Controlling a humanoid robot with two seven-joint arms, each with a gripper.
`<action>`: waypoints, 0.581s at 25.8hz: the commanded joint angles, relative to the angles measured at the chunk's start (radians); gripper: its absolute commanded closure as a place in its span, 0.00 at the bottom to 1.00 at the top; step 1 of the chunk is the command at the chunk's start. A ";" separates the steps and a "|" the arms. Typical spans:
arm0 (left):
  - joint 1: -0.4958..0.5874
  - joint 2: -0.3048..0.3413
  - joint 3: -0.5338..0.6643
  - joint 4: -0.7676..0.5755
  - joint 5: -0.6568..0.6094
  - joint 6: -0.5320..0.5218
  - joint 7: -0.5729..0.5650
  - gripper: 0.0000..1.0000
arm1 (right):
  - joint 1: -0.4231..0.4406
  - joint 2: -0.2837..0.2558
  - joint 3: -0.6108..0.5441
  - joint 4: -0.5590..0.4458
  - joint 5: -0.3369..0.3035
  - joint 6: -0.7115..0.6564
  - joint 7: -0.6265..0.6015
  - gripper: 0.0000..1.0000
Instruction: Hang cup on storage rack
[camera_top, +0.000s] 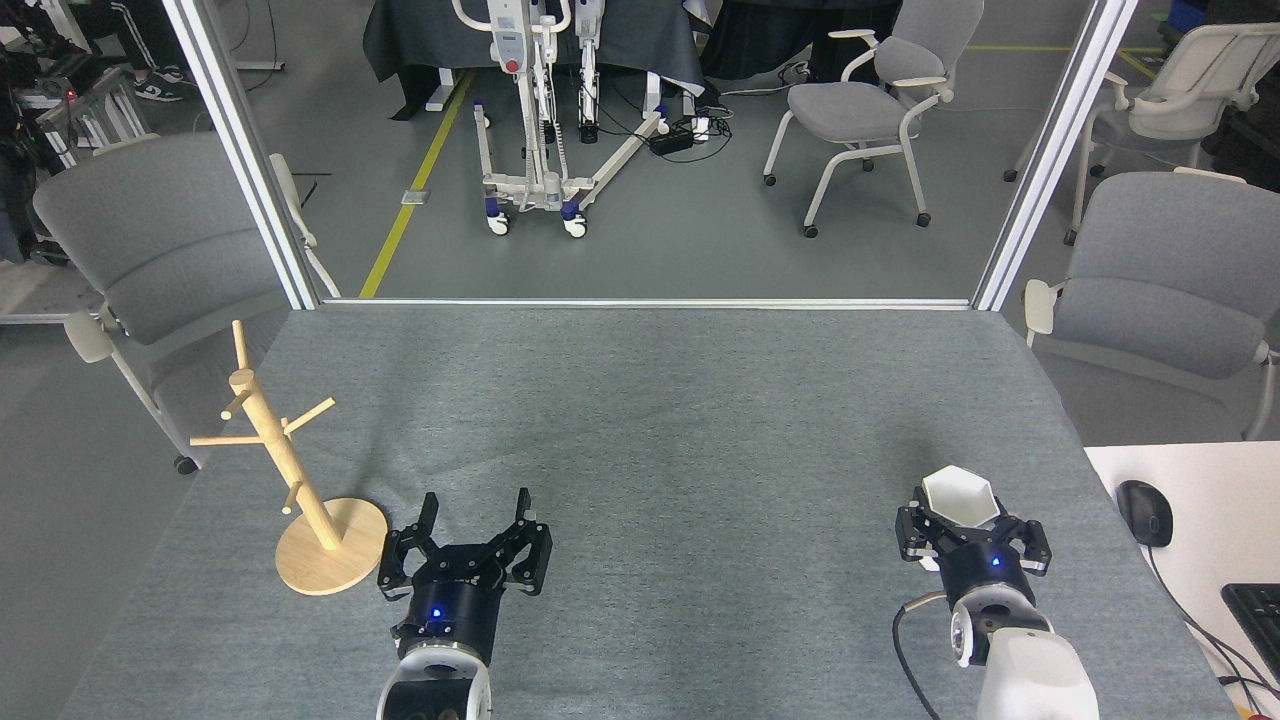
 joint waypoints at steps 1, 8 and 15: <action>0.001 -0.001 0.000 -0.003 0.001 0.000 0.000 0.00 | -0.004 0.001 0.003 0.002 0.005 -0.004 0.000 0.41; 0.001 -0.001 0.000 -0.005 0.001 0.000 0.001 0.00 | 0.008 0.002 0.003 -0.030 0.002 -0.070 0.020 0.47; 0.001 0.001 0.000 -0.006 0.000 -0.001 0.004 0.00 | 0.050 -0.052 -0.055 -0.439 -0.142 -0.158 0.386 0.51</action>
